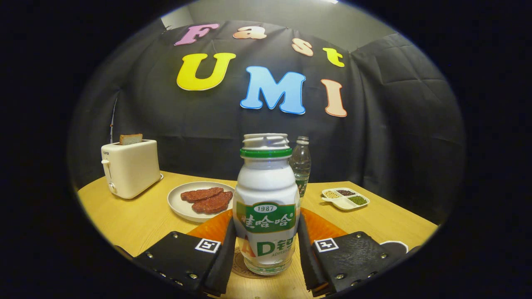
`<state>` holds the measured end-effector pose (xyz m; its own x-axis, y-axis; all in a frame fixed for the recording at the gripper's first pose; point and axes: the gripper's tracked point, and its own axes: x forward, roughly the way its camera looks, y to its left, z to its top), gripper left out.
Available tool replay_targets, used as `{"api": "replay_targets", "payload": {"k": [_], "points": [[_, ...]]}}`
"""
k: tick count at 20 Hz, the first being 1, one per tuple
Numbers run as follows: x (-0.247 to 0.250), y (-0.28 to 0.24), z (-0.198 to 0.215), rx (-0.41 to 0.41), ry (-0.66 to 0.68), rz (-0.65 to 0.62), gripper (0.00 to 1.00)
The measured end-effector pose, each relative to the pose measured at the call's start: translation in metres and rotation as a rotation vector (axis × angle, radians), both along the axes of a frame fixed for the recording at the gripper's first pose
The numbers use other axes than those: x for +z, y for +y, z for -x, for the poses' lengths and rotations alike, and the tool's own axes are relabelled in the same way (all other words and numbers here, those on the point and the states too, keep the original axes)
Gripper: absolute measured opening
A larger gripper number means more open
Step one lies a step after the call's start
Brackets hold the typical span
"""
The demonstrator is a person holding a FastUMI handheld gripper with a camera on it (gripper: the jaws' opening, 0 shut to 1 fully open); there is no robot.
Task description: Take the bottle from table, then pour the juice into the cup, finally place the bottle on the coaster
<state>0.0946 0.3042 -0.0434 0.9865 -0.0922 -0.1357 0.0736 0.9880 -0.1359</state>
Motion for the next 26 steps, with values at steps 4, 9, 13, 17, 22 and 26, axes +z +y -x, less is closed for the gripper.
{"api": "replay_targets", "payload": {"k": [4,9,13,17,22,26], "points": [[-0.008,0.004,-0.004,0.023,0.008,-0.024,0.67],[-0.013,0.011,-0.007,0.052,0.006,-0.016,0.67],[-0.014,0.008,-0.008,0.045,-0.011,-0.026,0.67],[-0.014,0.005,-0.008,0.047,-0.034,-0.072,0.67],[-0.015,0.003,-0.007,0.053,-0.050,-0.088,0.70],[-0.014,0.000,-0.006,0.050,-0.057,-0.081,0.76]]}}
